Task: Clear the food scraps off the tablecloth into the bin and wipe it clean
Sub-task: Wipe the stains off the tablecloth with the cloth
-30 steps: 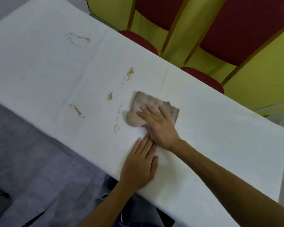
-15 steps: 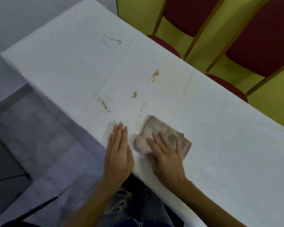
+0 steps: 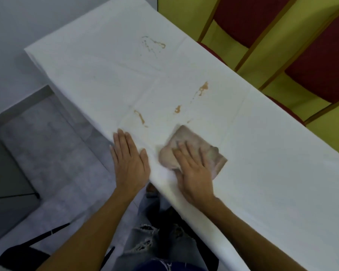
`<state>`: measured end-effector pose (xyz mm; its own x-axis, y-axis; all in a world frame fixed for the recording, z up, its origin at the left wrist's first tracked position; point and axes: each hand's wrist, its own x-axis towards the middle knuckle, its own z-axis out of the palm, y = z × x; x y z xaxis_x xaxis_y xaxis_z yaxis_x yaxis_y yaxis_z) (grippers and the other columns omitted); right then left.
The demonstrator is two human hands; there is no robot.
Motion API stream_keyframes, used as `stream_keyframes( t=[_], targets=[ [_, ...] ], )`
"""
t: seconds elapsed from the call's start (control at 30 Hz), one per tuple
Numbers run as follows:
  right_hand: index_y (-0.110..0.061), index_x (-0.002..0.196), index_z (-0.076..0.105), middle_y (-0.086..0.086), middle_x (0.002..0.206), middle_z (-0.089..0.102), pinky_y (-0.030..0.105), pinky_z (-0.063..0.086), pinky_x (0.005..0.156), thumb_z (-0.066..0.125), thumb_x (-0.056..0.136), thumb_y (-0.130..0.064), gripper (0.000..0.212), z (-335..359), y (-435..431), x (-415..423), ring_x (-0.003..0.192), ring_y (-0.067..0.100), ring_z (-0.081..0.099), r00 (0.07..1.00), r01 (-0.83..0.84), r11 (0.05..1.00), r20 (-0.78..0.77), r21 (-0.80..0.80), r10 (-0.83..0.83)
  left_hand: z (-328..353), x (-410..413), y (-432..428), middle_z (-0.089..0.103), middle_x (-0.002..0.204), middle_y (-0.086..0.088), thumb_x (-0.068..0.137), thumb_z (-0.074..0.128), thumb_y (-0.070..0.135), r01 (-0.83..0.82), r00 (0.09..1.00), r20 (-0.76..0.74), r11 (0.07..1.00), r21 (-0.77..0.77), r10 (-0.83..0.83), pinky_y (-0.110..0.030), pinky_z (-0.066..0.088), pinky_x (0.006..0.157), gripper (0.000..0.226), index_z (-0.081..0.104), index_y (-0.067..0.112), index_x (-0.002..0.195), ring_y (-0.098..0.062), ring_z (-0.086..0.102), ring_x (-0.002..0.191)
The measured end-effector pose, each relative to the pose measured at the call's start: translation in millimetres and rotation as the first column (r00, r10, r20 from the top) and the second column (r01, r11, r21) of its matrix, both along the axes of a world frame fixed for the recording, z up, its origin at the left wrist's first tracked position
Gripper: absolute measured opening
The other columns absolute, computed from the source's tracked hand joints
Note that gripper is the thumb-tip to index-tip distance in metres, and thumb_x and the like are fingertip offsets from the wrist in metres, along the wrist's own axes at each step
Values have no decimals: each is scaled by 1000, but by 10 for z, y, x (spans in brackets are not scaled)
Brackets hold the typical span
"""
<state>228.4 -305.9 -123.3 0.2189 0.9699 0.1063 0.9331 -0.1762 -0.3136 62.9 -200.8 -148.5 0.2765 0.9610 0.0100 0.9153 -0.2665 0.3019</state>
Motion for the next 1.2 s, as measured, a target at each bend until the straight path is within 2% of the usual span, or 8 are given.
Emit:
stream_keyframes(
  t=[0.17, 0.37, 0.6, 0.73, 0.83, 0.9, 1.07, 1.2],
  targets=[
    [-22, 142, 52, 1, 151, 47, 55, 22, 116, 64, 85, -19, 58, -41, 436, 414, 144, 25, 36, 973, -184, 982, 130, -47, 189, -3, 20, 12, 2, 165, -23, 104, 20, 38, -2, 1000, -20, 1000, 8, 2, -53, 5, 125, 69, 8, -6, 155, -35, -2, 155],
    [-23, 141, 46, 1, 154, 42, 53, 21, 116, 44, 92, -23, 49, 87, 1055, 941, 147, 27, 27, 970, 241, 967, 48, -83, -238, 23, 20, 11, 4, 165, -24, 104, 24, 35, -2, 1000, -5, 1000, 28, 2, -52, 6, 125, 68, 10, -7, 155, -35, 0, 155],
    [-16, 147, 46, 2, 155, 40, 56, 20, 118, 46, 96, -31, 53, 76, 730, -60, 149, 22, 27, 958, -288, 954, -11, -90, 288, 27, 1, 27, 15, 163, -25, 101, 29, 29, -1, 1000, -17, 1000, 28, 2, -55, 15, 123, 64, 20, -8, 153, -38, 10, 153],
    [-18, 142, 50, 5, 149, 48, 52, 24, 116, 38, 89, -33, 56, 159, 1269, 656, 145, 29, 33, 984, -147, 981, 78, -131, 158, 77, -22, 23, 14, 164, -23, 104, 32, 36, -7, 1000, -21, 1000, 20, 7, -55, 16, 122, 66, 21, -6, 154, -36, 10, 154],
    [-13, 138, 51, 8, 145, 51, 51, 26, 114, 40, 94, -36, 52, 224, 1524, 840, 142, 32, 34, 998, 52, 991, -34, -127, -57, 114, -17, 16, 15, 164, -22, 105, 32, 37, -5, 1000, -26, 1000, 12, 5, -54, 18, 122, 66, 21, -5, 154, -34, 10, 154],
    [-9, 137, 51, 11, 142, 52, 51, 30, 112, 35, 93, -43, 58, 196, 1509, 426, 136, 34, 43, 994, -1, 994, -109, -113, -12, 104, -16, 23, 17, 163, -23, 104, 34, 36, -10, 1000, -24, 1000, 9, 10, -54, 21, 121, 66, 22, -5, 154, -35, 13, 154],
    [-18, 150, 40, 1, 157, 36, 49, 12, 122, 41, 97, -36, 56, 73, 1443, -314, 150, 18, 20, 934, -353, 931, -86, -87, 346, 60, -46, 31, 19, 162, -24, 102, 32, 36, 22, 998, -55, 1000, -14, -22, -57, 22, 119, 64, 29, -4, 152, -38, 14, 153],
    [-18, 148, 43, 0, 154, 41, 51, 21, 119, 48, 95, -30, 54, 73, 1962, 399, 148, 21, 25, 988, -154, 986, -35, -61, 152, 88, -51, 60, 14, 164, -22, 103, 32, 40, -6, 1000, -27, 1000, -3, 5, -57, 18, 121, 69, 21, -5, 154, -36, 12, 154]
  ],
)
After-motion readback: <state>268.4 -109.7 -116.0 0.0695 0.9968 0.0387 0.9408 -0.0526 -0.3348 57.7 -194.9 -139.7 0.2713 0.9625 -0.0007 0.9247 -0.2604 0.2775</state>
